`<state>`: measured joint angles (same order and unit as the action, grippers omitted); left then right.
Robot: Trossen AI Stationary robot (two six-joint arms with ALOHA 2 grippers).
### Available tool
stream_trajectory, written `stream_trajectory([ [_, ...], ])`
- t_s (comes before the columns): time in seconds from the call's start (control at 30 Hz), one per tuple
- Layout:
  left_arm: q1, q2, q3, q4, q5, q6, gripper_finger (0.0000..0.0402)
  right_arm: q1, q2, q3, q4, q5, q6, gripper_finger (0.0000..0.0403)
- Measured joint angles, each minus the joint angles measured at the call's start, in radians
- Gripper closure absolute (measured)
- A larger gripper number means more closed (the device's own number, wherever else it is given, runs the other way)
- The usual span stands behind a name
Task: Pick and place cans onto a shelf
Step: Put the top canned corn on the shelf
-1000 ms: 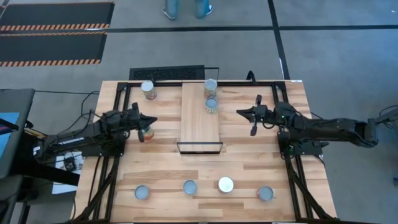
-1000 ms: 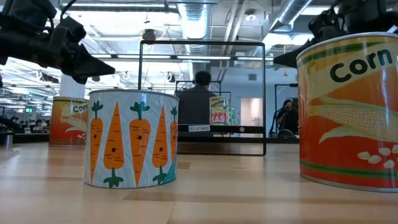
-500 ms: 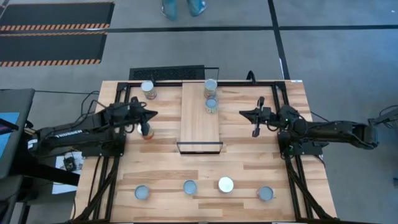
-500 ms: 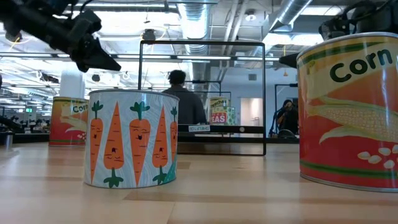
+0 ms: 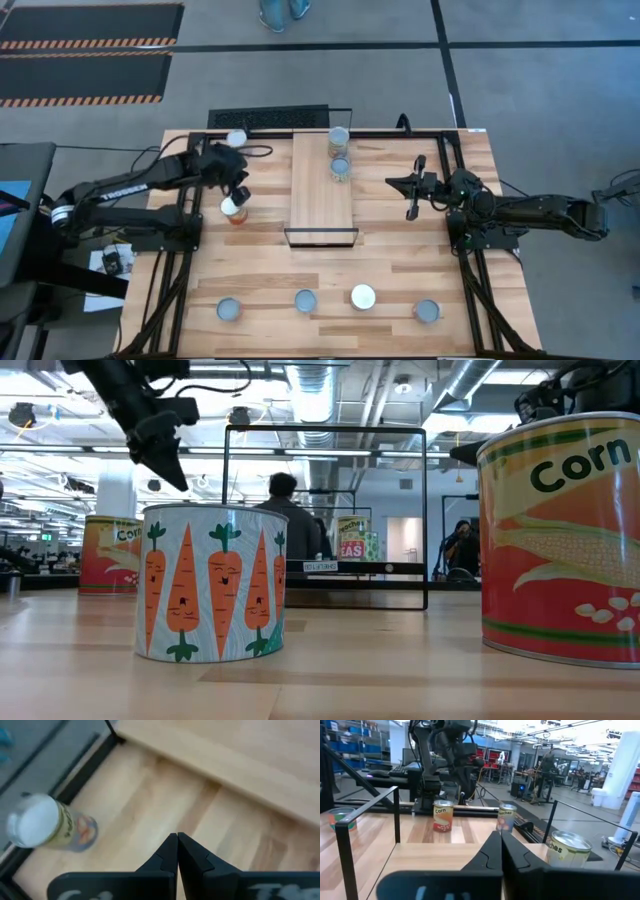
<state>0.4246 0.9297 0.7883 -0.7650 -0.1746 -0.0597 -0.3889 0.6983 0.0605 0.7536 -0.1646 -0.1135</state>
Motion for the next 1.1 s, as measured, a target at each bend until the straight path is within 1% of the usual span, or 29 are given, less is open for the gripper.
stream_trajectory([
  [0.13, 0.021, 0.041, 0.041, -0.091, 0.137, 0.026, 0.0401, 0.000, 0.000, 0.000, -0.001, 0.000, 0.000, 0.0396],
  [0.2, -0.004, 0.040, 0.041, -0.129, 0.201, 0.033, 0.0401, 0.000, 0.000, 0.000, -0.003, 0.000, 0.000, 0.0396],
  [0.27, -0.050, 0.039, 0.041, -0.165, 0.215, 0.008, 0.0401, 0.000, 0.000, 0.000, -0.012, 0.000, -0.002, 0.0396],
  [0.37, -0.135, 0.039, 0.041, -0.231, 0.169, -0.071, 0.0402, 0.000, 0.001, 0.000, -0.014, 0.001, -0.003, 0.0395],
  [0.47, -0.216, 0.039, 0.041, -0.274, 0.129, -0.183, 0.0397, 0.000, 0.001, 0.000, -0.014, 0.001, -0.003, 0.0395],
  [0.57, -0.276, 0.039, 0.041, -0.303, 0.100, -0.277, 0.0382, 0.000, 0.001, 0.000, -0.014, 0.001, -0.008, 0.0395],
  [0.67, -0.314, 0.045, 0.041, -0.328, 0.073, -0.345, 0.0358, 0.000, 0.001, 0.000, -0.014, 0.005, -0.008, 0.0395],
  [0.77, -0.337, 0.063, 0.041, -0.346, 0.054, -0.372, 0.0332, 0.000, 0.001, 0.000, -0.014, 0.005, -0.011, 0.0395],
  [0.9, -0.355, 0.125, 0.041, -0.343, 0.046, -0.366, 0.0302, 0.000, 0.002, 0.000, -0.016, 0.006, -0.015, 0.0395],
  [1.0, -0.367, 0.179, 0.041, -0.342, 0.020, -0.359, 0.0290, 0.000, 0.001, 0.000, -0.019, 0.008, -0.017, 0.0395],
  [1.1, -0.370, 0.231, 0.041, -0.343, -0.025, -0.354, 0.0288, 0.000, 0.001, 0.000, -0.019, 0.008, -0.019, 0.0395],
])
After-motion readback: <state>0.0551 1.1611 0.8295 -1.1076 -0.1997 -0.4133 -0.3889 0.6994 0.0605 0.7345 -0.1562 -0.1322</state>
